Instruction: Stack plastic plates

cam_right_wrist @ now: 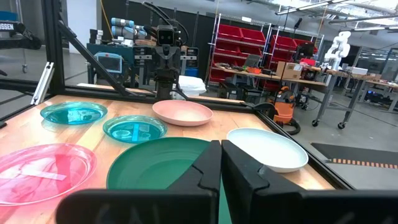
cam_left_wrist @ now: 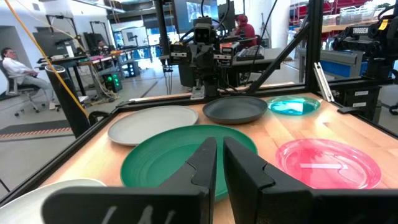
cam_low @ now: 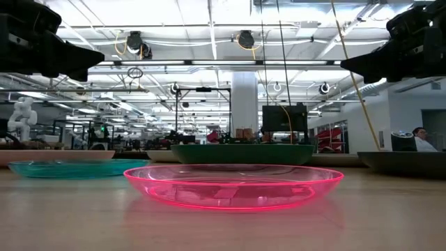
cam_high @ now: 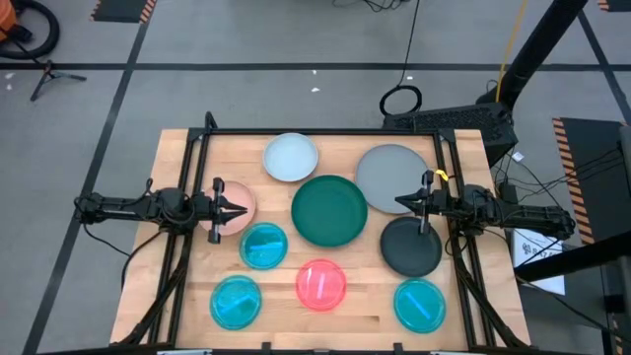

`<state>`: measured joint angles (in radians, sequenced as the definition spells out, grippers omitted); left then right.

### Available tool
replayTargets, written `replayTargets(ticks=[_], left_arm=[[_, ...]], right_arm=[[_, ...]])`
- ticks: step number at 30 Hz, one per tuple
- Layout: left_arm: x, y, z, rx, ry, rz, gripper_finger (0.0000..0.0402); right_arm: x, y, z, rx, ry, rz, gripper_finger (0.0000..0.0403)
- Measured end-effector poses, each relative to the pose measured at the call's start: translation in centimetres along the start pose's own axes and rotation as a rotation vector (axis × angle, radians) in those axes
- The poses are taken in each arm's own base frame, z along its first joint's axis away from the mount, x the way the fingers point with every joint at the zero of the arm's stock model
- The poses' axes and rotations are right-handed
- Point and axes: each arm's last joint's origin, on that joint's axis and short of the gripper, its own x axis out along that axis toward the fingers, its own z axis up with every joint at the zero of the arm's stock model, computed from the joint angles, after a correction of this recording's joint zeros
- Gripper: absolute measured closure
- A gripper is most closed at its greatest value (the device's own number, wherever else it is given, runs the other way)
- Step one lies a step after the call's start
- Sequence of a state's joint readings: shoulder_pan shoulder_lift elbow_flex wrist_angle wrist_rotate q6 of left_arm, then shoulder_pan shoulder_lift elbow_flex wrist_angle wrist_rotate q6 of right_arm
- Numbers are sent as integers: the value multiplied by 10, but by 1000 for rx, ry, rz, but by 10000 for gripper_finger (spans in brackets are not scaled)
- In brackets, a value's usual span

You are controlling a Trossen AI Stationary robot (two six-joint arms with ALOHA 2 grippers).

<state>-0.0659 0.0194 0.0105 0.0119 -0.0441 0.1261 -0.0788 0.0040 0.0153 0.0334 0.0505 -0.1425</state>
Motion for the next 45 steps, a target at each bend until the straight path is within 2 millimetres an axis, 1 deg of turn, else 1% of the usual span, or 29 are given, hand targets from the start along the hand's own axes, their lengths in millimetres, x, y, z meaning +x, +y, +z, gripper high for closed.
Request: replayTargets(ticks=[21, 23, 24, 25, 26, 27, 29, 31, 32, 34, 38, 42, 43, 45], left_arm=[[0, 0, 0, -6, -1, 0, 366], [0, 0, 0, -73, -4, 0, 366], [0, 0, 0, -138, -4, -1, 366], [0, 0, 0, -221, -4, -1, 366], [0, 0, 0, -301, -4, -2, 366], [0, 0, 0, -364, -5, -1, 366], [0, 0, 1, -416, -9, -1, 366], [0, 0, 1, -443, -15, -7, 366], [0, 0, 2, -457, -22, -14, 366], [0, 0, 6, -472, -68, -26, 366], [-2, 2, 19, -476, -203, -41, 366], [-5, 4, 32, -479, -341, -55, 366], [-6, 4, 34, -479, -371, -58, 366], [-8, 4, 37, -479, -403, -62, 366]], right_arm=[[0, 0, 0, 0, -5, -2, 394], [0, 0, 0, 0, -5, -2, 394], [0, 0, 0, 2, -5, -2, 394], [0, 0, 0, 37, -5, -2, 394], [0, 0, 1, 137, -5, -1, 394], [0, 0, 1, 289, -6, -4, 394], [0, -3, 1, 552, -25, -86, 396], [0, -7, 2, 714, -70, -203, 399], [0, -8, 2, 767, -91, -246, 400], [0, -10, 3, 790, -109, -273, 401], [3, -10, 8, 766, -144, -252, 401], [10, -8, 0, 707, -24, -262, 401], [12, -8, 1, 691, -3, -266, 401], [17, -10, 12, 662, 4, -266, 401]])
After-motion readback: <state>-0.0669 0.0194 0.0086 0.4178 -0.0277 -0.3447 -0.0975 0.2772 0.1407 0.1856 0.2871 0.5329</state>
